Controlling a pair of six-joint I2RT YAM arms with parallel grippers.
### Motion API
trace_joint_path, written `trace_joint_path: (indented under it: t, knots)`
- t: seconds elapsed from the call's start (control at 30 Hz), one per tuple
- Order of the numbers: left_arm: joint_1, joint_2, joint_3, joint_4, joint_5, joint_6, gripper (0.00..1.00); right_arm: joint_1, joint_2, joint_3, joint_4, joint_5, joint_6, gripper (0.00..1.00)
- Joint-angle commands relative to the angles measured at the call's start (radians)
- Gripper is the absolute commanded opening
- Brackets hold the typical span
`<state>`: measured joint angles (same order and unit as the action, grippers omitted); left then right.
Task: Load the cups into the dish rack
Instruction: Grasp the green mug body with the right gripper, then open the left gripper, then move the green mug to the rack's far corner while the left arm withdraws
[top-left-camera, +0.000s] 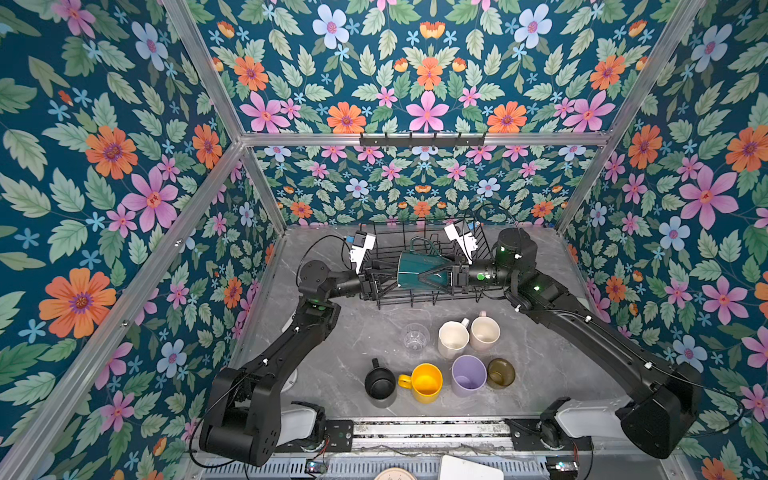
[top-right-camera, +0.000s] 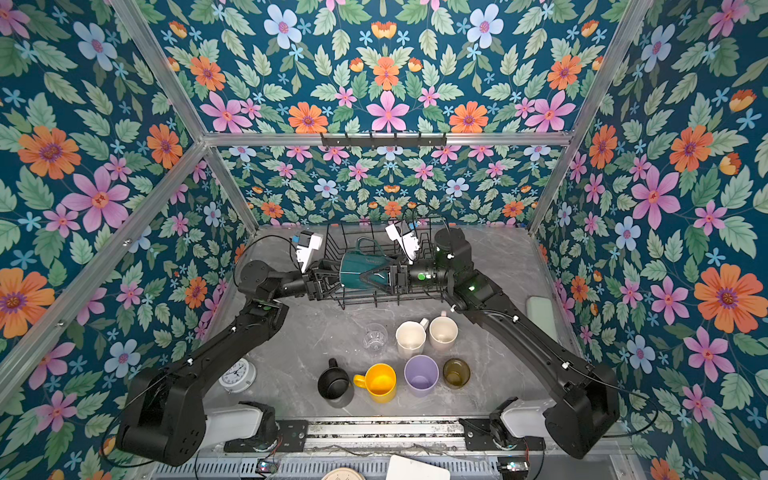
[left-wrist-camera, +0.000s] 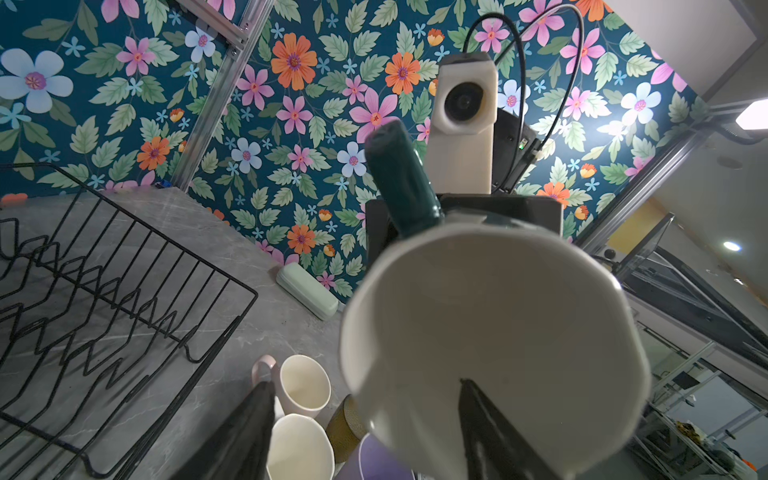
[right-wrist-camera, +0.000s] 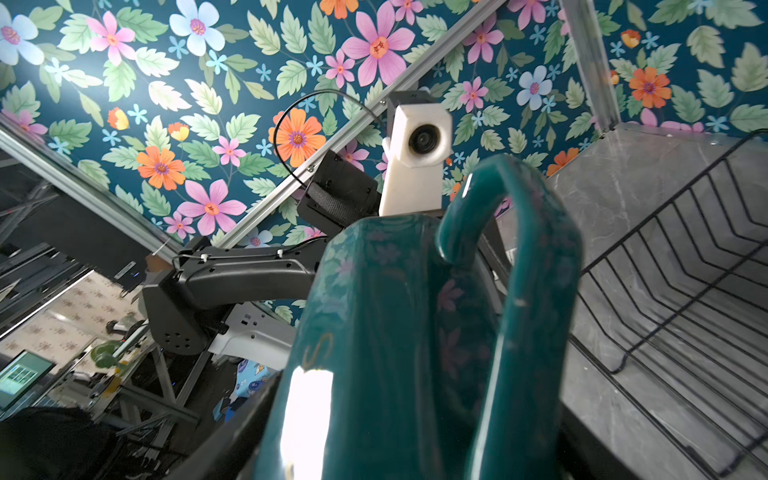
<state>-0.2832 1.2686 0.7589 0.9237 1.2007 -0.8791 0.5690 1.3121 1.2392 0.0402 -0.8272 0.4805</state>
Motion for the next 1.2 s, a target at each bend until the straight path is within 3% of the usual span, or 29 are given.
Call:
trace_joint_path:
  t: [0.0, 0.17, 0.33, 0.5, 0.6, 0.87, 1.17]
  knots:
    - [0.021, -0.041, -0.004, -0.141, -0.052, 0.130, 0.79, -0.015, -0.028, 0.055, -0.136, 0.133, -0.020, 0.00]
    - [0.051, -0.107, 0.037, -0.521, -0.203, 0.390, 0.86, -0.051, -0.070, 0.114, -0.357, 0.276, -0.009, 0.00]
    - [0.054, -0.128, 0.143, -0.887, -0.539, 0.601, 0.94, -0.127, -0.072, 0.169, -0.570, 0.425, 0.028, 0.00]
    - [0.055, -0.165, 0.191, -0.987, -0.889, 0.653, 0.97, -0.149, 0.002, 0.307, -0.771, 0.589, 0.001, 0.00]
    - [0.055, -0.185, 0.217, -1.014, -1.037, 0.667, 0.98, -0.181, 0.068, 0.379, -0.826, 0.598, 0.004, 0.00]
    - [0.055, -0.223, 0.303, -1.066, -1.230, 0.730, 1.00, -0.245, 0.291, 0.592, -0.967, 0.670, -0.065, 0.00]
    - [0.055, -0.273, 0.237, -1.041, -1.278, 0.790, 1.00, -0.271, 0.591, 0.898, -1.101, 0.760, -0.144, 0.00]
